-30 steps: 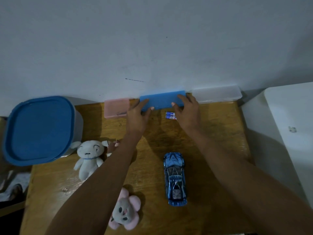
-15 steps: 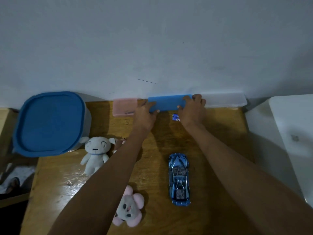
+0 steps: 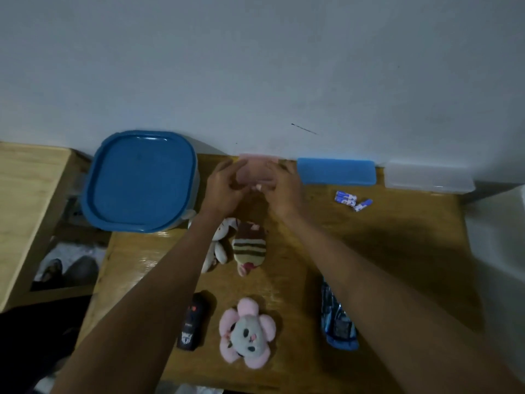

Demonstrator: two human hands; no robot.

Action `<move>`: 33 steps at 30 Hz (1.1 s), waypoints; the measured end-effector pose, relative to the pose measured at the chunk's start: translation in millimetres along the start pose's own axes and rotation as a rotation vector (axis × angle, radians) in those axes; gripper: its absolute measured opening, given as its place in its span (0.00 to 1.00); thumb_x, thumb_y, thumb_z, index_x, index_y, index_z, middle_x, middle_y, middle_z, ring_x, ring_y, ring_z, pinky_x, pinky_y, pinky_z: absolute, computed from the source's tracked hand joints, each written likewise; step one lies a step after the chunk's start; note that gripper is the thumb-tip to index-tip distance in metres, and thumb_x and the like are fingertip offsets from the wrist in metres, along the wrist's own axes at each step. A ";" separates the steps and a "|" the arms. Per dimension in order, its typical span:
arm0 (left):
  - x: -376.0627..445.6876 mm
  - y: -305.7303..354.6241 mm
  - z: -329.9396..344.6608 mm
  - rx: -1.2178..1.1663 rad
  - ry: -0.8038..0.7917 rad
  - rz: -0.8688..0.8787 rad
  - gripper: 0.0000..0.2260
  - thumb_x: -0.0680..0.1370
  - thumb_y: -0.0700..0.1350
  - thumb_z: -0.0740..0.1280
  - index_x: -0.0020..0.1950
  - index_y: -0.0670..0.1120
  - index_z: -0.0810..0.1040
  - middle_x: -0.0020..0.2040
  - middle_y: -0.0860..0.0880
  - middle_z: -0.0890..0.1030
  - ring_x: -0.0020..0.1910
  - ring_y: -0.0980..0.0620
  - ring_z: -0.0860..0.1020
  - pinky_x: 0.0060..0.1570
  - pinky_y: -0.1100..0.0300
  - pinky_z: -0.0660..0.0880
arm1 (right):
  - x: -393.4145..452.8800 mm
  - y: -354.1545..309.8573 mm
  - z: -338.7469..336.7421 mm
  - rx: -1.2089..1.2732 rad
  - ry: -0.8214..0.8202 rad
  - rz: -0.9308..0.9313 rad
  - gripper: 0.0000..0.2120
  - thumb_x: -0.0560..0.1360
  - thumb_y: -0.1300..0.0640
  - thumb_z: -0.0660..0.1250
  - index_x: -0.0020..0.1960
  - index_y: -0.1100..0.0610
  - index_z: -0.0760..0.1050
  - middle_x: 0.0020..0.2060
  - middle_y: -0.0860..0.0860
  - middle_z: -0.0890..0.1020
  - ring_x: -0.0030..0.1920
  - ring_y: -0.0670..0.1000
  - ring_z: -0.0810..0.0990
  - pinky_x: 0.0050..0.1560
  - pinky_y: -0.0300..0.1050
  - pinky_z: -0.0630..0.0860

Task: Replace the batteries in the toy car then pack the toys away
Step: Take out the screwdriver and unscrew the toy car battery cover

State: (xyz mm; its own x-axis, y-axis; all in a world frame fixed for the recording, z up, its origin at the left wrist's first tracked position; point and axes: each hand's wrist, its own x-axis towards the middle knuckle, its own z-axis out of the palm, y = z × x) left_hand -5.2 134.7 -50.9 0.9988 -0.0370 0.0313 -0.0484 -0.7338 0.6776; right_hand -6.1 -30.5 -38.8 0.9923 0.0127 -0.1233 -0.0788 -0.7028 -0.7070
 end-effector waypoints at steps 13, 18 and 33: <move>12.4 -12.3 16.2 -0.021 0.096 0.023 0.18 0.75 0.34 0.72 0.65 0.43 0.82 0.59 0.42 0.85 0.54 0.45 0.83 0.57 0.59 0.78 | 8.3 10.1 6.6 -0.071 0.077 -0.030 0.15 0.81 0.60 0.65 0.66 0.50 0.79 0.65 0.51 0.76 0.60 0.52 0.77 0.58 0.43 0.76; 12.3 -9.6 16.0 -0.034 0.103 0.019 0.24 0.76 0.31 0.69 0.72 0.43 0.77 0.59 0.41 0.84 0.54 0.44 0.83 0.55 0.59 0.77 | 8.0 6.1 2.9 -0.133 0.132 -0.094 0.14 0.83 0.53 0.62 0.67 0.48 0.77 0.61 0.52 0.77 0.59 0.52 0.76 0.52 0.42 0.74; 6.3 -11.4 11.6 0.000 0.053 0.002 0.45 0.79 0.33 0.64 0.79 0.70 0.44 0.53 0.37 0.83 0.45 0.41 0.83 0.45 0.42 0.83 | 32.7 -12.5 -10.7 0.028 0.361 0.049 0.10 0.78 0.55 0.69 0.57 0.51 0.72 0.50 0.47 0.83 0.50 0.50 0.81 0.42 0.45 0.78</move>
State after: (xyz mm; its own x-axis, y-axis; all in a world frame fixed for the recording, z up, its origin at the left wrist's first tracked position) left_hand 1.6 135.0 -66.9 0.9974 -0.0026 0.0720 -0.0508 -0.7339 0.6773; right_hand 28.3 -29.0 -26.6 0.9568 -0.2755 0.0925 -0.1245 -0.6764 -0.7259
